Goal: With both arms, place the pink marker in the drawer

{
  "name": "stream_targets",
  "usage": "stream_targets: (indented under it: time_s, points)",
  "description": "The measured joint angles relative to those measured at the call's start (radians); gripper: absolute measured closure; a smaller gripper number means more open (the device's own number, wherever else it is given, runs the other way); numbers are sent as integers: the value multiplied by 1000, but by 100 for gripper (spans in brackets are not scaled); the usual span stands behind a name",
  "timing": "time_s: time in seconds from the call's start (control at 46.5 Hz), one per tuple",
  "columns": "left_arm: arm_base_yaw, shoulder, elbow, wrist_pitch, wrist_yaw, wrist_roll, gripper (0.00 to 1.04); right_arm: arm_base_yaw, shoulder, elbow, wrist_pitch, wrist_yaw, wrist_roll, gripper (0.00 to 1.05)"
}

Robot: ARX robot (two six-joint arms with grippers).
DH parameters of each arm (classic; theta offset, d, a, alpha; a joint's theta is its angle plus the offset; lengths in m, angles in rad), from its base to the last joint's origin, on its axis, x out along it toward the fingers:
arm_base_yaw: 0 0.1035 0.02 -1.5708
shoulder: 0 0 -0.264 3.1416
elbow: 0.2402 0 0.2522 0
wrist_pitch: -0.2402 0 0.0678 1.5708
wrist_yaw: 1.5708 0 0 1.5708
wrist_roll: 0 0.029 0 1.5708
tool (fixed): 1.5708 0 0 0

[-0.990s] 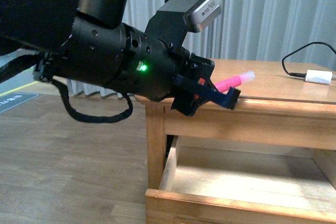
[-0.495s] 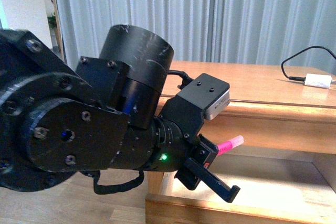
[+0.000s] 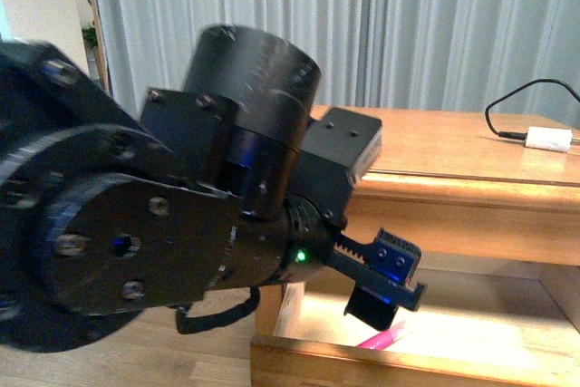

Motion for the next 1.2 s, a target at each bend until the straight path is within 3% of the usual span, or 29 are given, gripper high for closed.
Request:
stream_targets:
  time_s: [0.086, 0.387, 0.602, 0.775, 0.947, 1.054, 1.205]
  points:
    - [8, -97, -71, 34, -38, -16, 5, 0, 0, 0, 0, 0, 0, 8]
    - [97, -624, -446, -7, -82, -191, 6, 0, 0, 0, 0, 0, 0, 8]
    - [150, -1065, -675, -215, -146, -372, 6, 0, 0, 0, 0, 0, 0, 8]
    - [214, -1405, -818, -401, -131, -481, 6, 0, 0, 0, 0, 0, 0, 8]
    - [245, -1500, -842, -425, -125, -528, 6, 0, 0, 0, 0, -2, 0, 8]
    - [243, -1536, -910, -270, -249, -380, 22, 0, 0, 0, 0, 0, 0, 8]
    - [322, -1599, -953, -249, -196, -235, 49, 0, 0, 0, 0, -2, 0, 8]
